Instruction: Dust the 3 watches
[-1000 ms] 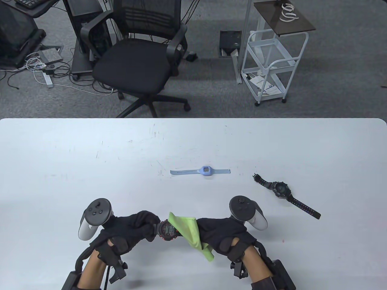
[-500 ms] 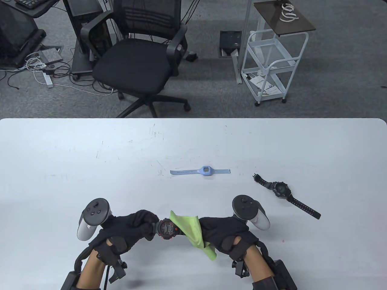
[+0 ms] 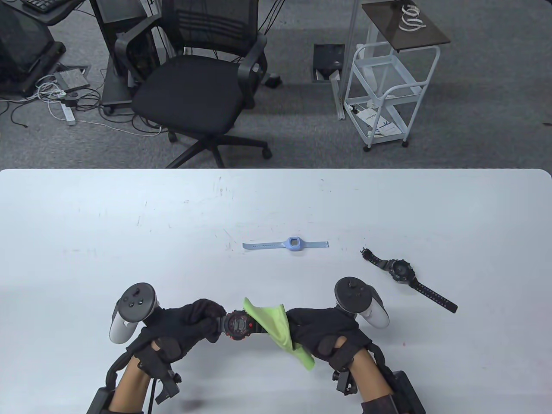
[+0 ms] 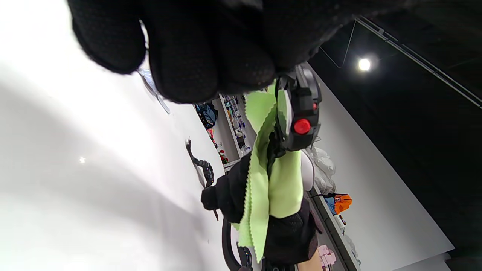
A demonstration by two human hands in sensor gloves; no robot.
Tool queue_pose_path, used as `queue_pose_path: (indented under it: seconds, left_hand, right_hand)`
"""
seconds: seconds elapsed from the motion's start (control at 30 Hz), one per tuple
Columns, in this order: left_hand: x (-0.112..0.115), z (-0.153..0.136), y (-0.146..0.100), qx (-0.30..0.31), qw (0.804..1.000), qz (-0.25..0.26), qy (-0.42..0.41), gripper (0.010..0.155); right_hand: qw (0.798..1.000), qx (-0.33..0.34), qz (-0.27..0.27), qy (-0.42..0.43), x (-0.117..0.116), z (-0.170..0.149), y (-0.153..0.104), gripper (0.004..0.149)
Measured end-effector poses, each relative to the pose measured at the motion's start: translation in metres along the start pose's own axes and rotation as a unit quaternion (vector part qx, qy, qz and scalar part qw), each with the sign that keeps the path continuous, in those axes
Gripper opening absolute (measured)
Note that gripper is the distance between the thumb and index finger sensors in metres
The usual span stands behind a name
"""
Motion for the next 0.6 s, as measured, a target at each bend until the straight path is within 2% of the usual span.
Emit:
queue_pose_path:
  seconds: [0.1,0.27,0.6]
  left_hand:
    - [0.0,0.0,0.0,-0.001,1.0,-0.001,0.003,0.048]
    - [0.0,0.0,0.0,-0.001,1.0,0.001,0.003,0.048]
    - [-0.001,0.0,-0.001,-0.001,1.0,0.003,0.002,0.048]
  right_hand:
    - [1.0,-0.002,-0.004,-0.004,0.001,0.0,0.0,0.045]
    - [0.999,-0.011,-0.042,-0.016,0.012,0.0,-0.004,0.044]
    - [1.0,-0.004,-0.02,0.006,0.008,-0.001,-0.005,0.045]
Point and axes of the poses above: the tracker on the back of each hand, its own z axis roughly to the thumb side, its own y axis roughly from the wrist to the fingertips, x = y × z, the point moved 5 cm from there along y, roughly from the wrist to the fingertips, and after that the axes turned 1 degree about x, right-handed, at the moved point
